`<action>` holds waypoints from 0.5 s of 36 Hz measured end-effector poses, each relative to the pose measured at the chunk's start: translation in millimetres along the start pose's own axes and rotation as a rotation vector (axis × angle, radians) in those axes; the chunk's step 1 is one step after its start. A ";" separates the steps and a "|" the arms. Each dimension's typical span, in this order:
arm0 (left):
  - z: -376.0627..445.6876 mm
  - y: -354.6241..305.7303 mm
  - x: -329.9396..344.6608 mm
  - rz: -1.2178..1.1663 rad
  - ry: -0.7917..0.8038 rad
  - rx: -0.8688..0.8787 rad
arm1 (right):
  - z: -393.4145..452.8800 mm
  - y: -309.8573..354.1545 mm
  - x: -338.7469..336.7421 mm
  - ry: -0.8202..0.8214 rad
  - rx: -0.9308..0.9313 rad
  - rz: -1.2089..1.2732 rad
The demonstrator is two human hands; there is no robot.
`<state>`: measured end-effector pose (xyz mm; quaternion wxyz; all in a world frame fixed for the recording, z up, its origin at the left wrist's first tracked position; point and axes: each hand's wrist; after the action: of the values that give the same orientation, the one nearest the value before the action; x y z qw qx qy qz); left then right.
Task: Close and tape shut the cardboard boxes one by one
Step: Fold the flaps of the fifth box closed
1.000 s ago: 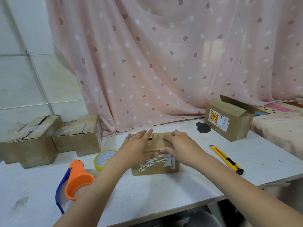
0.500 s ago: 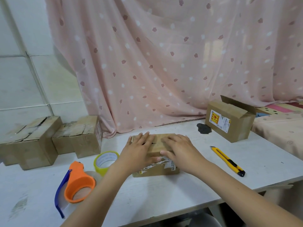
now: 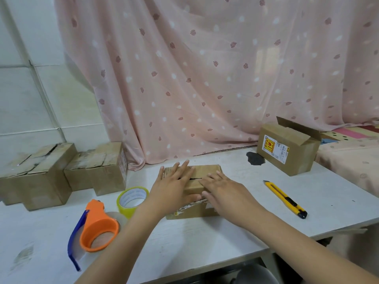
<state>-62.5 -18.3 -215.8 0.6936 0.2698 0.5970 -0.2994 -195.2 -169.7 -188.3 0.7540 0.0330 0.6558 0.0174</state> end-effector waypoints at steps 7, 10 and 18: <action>0.8 -1.0 -2.5 -0.002 0.038 0.004 | -0.8 -0.6 2.8 -0.069 -0.052 0.006; -0.6 -2.3 -5.4 0.004 0.050 0.003 | -1.1 6.9 2.8 -0.088 -0.100 0.032; -0.3 -1.3 -4.0 -0.020 0.054 -0.008 | 0.6 -1.4 7.4 -0.013 -0.036 0.066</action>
<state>-64.0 -18.6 -211.9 0.6751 0.2690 0.6196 -0.2966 -193.6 -170.7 -195.6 0.7576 0.0410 0.6492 0.0536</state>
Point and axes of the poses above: each hand's wrist, its own z-axis towards the middle knuckle, its own x-axis out of the palm, y = z × x, and after that the axes turned 1 degree about y, right-handed
